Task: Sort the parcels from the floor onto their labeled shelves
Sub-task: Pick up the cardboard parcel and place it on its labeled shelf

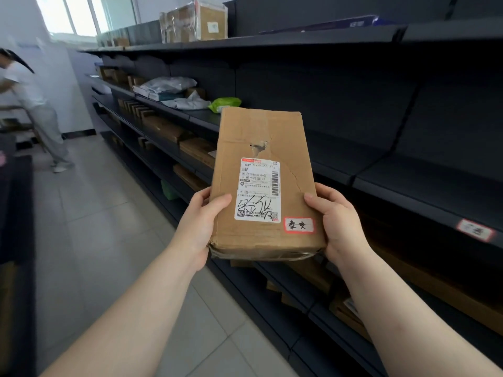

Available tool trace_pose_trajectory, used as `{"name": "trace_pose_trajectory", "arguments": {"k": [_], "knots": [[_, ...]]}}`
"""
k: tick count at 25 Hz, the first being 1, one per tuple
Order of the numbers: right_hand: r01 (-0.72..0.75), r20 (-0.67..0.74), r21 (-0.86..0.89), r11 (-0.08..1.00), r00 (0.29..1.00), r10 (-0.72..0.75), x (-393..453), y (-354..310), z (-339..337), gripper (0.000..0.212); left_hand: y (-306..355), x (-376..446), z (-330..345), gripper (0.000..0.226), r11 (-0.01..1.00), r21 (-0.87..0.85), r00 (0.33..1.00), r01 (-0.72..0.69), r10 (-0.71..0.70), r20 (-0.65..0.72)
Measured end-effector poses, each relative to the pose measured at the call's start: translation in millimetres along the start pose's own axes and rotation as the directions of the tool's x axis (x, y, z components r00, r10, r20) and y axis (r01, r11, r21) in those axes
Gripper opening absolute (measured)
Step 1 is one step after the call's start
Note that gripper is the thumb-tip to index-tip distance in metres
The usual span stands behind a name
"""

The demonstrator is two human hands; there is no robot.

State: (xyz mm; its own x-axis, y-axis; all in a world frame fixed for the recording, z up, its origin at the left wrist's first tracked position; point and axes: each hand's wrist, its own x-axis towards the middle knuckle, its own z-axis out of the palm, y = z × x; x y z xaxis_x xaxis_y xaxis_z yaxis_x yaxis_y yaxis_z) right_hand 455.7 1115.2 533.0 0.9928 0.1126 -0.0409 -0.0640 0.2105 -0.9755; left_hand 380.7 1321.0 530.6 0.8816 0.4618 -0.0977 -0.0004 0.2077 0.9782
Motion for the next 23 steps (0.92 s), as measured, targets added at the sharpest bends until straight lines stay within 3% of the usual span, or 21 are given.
{"name": "trace_pose_trajectory", "arguments": {"k": [10,23], "knots": [[0.042,-0.048,0.033,0.999,0.998,-0.041,144.0,-7.0,105.4,0.034,47.0,180.0,-32.7,0.044,0.999,-0.007,0.997,-0.044,0.045,0.061],[0.187,-0.311,0.075,0.98,0.938,-0.155,276.0,-7.0,239.6,0.036,123.1,405.5,-80.9,0.033,0.999,0.03,0.91,-0.023,0.008,0.414]]}}
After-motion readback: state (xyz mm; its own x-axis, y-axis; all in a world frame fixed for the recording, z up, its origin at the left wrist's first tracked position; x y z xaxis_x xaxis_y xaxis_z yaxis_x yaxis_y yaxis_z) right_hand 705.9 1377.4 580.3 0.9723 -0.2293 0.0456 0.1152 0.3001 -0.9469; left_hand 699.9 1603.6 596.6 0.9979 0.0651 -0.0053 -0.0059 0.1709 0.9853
